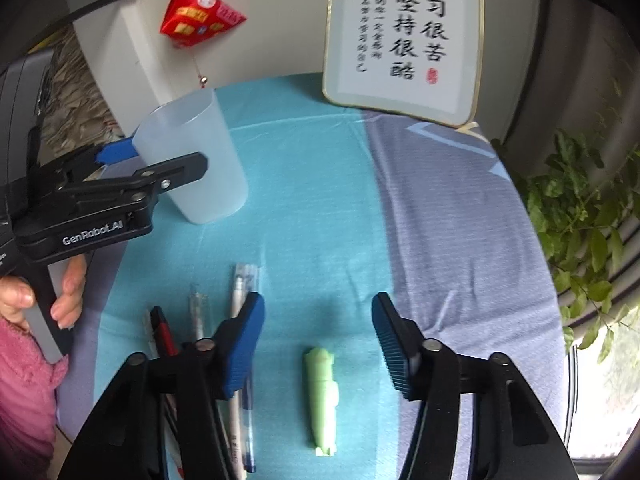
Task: Organize stationery
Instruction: 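Move the left tool to the frosted cup while the right tool approaches the pens, then grasp the red-and-black marker with the right gripper and lift it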
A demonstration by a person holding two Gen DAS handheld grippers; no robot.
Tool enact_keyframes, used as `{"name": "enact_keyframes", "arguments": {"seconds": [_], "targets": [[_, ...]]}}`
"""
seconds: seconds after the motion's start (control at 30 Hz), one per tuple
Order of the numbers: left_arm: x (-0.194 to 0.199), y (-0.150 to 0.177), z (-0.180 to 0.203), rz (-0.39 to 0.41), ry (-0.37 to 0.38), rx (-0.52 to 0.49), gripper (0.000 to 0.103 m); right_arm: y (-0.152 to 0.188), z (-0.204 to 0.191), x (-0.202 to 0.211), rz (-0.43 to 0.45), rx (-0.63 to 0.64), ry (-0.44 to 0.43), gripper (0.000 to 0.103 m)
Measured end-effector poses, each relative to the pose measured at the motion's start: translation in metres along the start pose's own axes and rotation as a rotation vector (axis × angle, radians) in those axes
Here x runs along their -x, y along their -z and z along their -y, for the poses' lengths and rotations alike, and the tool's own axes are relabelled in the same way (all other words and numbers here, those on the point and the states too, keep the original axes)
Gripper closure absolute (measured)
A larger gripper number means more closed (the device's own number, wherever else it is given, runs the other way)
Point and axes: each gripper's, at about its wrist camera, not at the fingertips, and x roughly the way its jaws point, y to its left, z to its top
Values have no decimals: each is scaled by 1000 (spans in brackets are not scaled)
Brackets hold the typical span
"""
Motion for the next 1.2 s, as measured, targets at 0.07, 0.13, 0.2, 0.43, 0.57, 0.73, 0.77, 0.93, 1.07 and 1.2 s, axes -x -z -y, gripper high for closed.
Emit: {"name": "enact_keyframes", "arguments": {"seconds": [0.07,0.13,0.2,0.43,0.57,0.73,0.77,0.93,1.07,1.2], "targets": [[1,1,3,6,-12,-14,31,0,-5,-5,-16,14,-20,60],[3,1,5,9,-14,-25,32,-1,-8,-7,-24,23,-21,66],[6,3,5,13,-24,-31,32,0,-10,-7,-32,28,-32,69],[41,24,-18,22,-137,0,32,7,-32,7,-38,98,-86,70],[63,41,-24,29,-143,43,32,14,-64,7,-73,214,-140,70],[81,62,-22,42,-144,72,32,13,-93,0,-107,291,-128,70],[84,66,-22,47,-131,77,32,12,-96,-2,-111,300,-125,70],[90,80,-24,76,-84,95,31,5,-107,-14,-153,343,-128,70],[93,86,-28,87,-61,114,29,-2,-104,-30,-200,341,-155,70],[93,92,-30,60,-61,139,21,-8,-103,-36,-211,339,-155,78]]}}
